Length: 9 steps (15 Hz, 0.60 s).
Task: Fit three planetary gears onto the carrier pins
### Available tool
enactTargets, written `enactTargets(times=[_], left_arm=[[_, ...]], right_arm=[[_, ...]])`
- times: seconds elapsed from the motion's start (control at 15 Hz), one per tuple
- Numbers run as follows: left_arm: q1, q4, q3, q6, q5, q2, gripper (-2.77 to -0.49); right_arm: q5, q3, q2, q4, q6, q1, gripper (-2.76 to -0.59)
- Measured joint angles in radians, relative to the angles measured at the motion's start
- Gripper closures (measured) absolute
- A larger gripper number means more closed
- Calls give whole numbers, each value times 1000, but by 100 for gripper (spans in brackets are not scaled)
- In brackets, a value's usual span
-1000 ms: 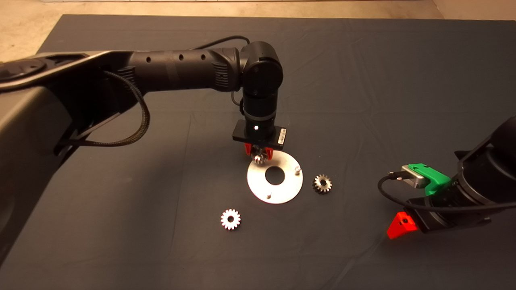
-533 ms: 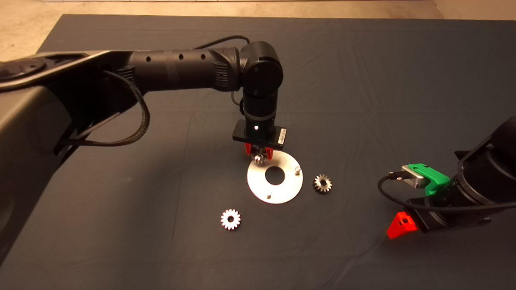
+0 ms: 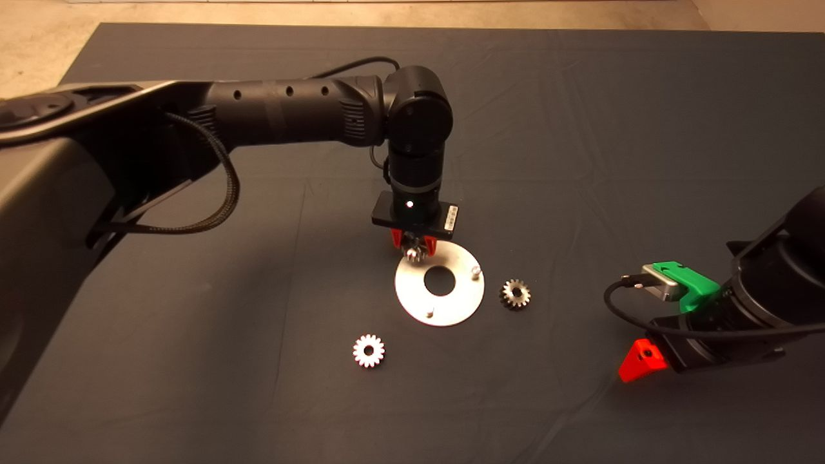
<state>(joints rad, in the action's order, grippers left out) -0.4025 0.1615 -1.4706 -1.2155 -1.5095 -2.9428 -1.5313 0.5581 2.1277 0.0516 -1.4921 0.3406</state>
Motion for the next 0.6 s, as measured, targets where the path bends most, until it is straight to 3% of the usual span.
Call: enactTargets(times=[0.6], left_arm=[[-2,-5,0,0,-2,-2,-89]], right_arm=[[0,0,0,0,0,0,-276]])
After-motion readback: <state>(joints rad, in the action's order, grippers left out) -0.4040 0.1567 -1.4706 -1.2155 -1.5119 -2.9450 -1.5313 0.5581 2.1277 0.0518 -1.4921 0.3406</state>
